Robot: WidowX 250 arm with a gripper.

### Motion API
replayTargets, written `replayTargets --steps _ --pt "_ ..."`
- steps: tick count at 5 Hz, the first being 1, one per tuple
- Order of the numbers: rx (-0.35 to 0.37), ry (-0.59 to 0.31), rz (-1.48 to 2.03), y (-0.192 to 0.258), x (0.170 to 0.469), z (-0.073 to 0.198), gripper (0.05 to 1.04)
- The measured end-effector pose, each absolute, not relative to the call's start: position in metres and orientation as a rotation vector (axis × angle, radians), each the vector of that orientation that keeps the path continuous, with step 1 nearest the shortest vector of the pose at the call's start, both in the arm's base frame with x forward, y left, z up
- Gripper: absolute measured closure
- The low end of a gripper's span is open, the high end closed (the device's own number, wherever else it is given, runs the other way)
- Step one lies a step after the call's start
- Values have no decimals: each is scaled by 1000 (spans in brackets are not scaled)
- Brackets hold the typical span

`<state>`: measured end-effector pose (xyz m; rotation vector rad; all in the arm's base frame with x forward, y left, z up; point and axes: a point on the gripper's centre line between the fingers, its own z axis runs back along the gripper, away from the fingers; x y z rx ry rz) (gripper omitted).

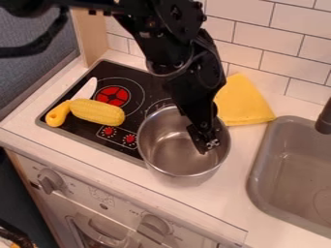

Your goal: Moved the yellow object to put on the yellow cloth

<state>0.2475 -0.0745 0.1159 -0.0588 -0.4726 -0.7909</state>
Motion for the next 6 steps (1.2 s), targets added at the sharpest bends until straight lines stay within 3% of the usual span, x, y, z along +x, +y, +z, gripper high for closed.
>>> replayTargets --steps 1,2,4,6 --pt "-67 -457 -789 -74 245 112 84" --pt "-63 -492 -731 -59 245 120 84" --pt "-26 -451 -723 -26 241 144 84" --pt "-8 -314 -780 30 247 144 84"
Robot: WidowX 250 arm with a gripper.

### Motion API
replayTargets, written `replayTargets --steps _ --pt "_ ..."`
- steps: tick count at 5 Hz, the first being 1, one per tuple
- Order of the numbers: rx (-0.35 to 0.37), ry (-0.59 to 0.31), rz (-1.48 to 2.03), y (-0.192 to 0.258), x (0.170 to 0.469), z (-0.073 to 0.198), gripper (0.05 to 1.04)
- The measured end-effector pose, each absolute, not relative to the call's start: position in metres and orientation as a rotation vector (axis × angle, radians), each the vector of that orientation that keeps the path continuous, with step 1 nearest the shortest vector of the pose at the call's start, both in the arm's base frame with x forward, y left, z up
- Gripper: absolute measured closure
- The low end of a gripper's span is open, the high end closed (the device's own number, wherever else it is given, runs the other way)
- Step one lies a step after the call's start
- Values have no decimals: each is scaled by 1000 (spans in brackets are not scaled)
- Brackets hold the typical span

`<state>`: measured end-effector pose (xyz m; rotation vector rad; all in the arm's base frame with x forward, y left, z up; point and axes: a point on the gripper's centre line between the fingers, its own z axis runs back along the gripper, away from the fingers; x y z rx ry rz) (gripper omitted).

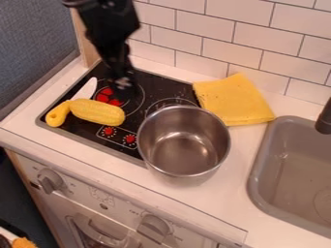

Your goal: Moved the yellow object to put on the yellow cloth

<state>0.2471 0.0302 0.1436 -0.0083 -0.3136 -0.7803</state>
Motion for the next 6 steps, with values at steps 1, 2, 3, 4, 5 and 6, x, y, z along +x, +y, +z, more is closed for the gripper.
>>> replayTargets --steps 1,2,3,4,5,6 --pt "43 -219 -836 63 246 134 84" --pt "37 -162 -886 90 241 119 84" --pt "35 -121 -980 105 242 91 84" --pt "55 -78 -1061 117 246 59 84" --pt "69 -130 -1142 117 258 49 84" --pt "64 -190 -1168 111 267 53 84"
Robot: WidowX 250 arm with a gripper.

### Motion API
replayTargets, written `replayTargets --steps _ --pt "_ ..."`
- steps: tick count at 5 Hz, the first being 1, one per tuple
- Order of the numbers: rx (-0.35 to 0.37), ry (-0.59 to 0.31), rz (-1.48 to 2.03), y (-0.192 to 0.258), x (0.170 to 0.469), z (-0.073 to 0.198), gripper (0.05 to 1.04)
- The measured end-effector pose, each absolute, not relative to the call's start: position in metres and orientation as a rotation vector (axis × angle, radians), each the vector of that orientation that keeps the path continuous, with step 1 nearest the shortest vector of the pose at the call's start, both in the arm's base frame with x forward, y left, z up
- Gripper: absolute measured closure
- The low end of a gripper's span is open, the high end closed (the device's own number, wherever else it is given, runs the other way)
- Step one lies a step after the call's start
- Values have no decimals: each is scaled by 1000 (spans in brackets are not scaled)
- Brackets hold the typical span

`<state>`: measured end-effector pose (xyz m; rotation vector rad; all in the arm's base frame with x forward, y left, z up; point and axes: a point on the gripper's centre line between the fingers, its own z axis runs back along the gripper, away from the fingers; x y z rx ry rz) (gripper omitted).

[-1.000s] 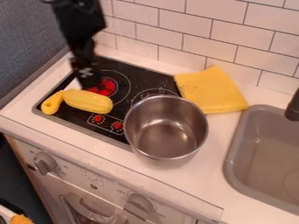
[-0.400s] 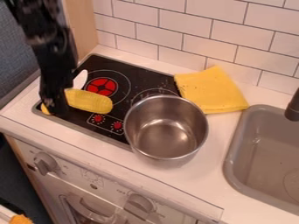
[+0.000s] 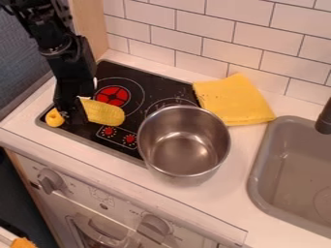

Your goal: Moved the yellow object to put on the yellow cloth

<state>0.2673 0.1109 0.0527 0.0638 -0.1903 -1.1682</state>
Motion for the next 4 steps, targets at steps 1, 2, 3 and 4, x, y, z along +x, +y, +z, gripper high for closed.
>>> replayTargets --steps 1,2,3,4 --pt "96 -225 -1215 98 278 59 84" --pt "77 -234 -1217 92 281 54 84" --pt "62 -206 -1224 90 288 40 84" --pt "69 -192 -1229 94 296 33 84"
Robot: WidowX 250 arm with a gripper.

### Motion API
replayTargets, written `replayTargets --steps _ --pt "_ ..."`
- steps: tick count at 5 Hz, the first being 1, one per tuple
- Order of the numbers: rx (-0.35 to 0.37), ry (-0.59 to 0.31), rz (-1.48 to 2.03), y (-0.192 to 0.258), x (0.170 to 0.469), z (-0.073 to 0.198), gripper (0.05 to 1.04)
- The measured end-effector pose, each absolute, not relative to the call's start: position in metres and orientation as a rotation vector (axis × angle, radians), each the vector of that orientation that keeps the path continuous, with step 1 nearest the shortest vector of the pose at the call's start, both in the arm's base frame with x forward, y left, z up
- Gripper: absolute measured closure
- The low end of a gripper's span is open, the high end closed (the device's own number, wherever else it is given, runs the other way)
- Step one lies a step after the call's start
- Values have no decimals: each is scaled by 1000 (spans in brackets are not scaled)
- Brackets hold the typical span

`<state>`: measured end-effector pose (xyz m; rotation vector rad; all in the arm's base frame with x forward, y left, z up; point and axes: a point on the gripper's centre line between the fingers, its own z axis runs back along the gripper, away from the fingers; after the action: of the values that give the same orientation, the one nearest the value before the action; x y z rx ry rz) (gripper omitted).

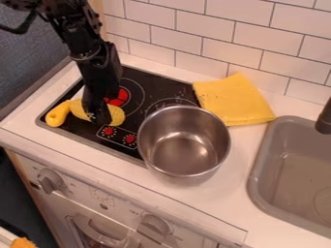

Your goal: Moved the yellow object to put on the yellow cloth

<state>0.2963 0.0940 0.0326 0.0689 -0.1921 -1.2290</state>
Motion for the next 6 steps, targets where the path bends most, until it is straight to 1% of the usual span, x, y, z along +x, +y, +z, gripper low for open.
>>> replayTargets --steps 1,2,3,4,6 --pt "64 -163 -1208 99 299 21 84" --pt "43 -146 -1195 101 303 10 149" --pt "40 -145 -1192 102 305 9 361" --pt "40 -151 -1180 104 305 9 428" --pt "35 -144 -1153 103 303 10 429"
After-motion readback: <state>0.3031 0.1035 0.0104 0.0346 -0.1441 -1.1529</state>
